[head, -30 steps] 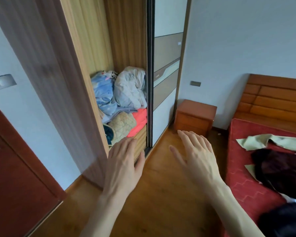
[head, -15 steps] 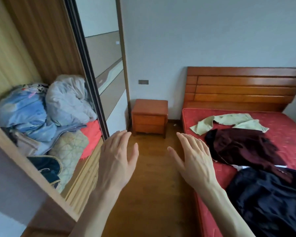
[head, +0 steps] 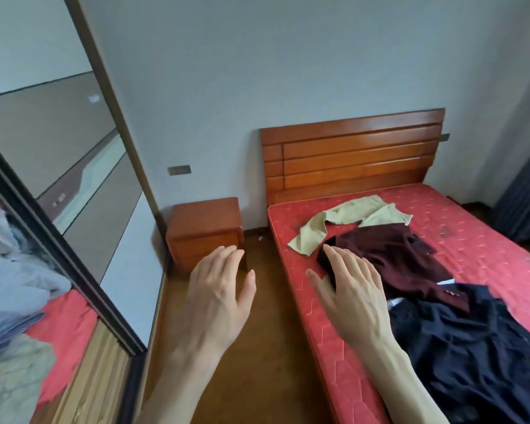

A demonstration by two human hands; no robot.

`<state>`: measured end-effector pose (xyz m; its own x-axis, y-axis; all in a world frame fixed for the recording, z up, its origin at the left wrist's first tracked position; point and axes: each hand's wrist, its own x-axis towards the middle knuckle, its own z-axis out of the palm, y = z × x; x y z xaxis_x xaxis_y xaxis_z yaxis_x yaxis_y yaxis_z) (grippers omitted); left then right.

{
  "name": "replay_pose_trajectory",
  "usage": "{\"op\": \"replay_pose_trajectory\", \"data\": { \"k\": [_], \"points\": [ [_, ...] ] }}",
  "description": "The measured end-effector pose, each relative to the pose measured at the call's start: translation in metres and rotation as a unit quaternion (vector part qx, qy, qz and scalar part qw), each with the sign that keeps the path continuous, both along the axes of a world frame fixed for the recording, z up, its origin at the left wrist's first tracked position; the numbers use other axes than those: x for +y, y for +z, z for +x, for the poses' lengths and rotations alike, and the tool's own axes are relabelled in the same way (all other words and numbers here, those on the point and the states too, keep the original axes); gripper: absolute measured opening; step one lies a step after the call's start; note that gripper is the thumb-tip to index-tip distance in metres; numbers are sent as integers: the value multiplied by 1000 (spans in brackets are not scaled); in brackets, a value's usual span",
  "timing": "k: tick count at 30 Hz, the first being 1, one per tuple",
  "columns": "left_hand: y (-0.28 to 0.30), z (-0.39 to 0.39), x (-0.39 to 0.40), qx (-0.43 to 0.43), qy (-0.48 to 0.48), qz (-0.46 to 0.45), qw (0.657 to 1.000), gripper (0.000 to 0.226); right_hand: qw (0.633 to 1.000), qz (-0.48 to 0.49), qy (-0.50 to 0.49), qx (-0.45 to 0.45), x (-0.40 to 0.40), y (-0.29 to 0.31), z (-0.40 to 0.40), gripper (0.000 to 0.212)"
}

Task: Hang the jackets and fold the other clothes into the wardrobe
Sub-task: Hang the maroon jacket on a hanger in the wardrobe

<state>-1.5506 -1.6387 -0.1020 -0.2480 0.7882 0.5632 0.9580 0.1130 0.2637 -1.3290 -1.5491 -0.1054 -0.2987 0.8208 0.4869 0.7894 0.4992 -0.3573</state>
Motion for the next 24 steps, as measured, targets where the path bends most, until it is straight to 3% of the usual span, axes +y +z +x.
{"op": "replay_pose_trajectory", "data": {
  "k": [4,24],
  "points": [
    [-3,-2,59,-4,-21,-4,1000,40,999,-25,-24,0,46,-8,0,57],
    [-28,-92,358,-25,-153,-34,987,53,986,-19,-165,-12,285,-29,-70,56]
  ]
}}
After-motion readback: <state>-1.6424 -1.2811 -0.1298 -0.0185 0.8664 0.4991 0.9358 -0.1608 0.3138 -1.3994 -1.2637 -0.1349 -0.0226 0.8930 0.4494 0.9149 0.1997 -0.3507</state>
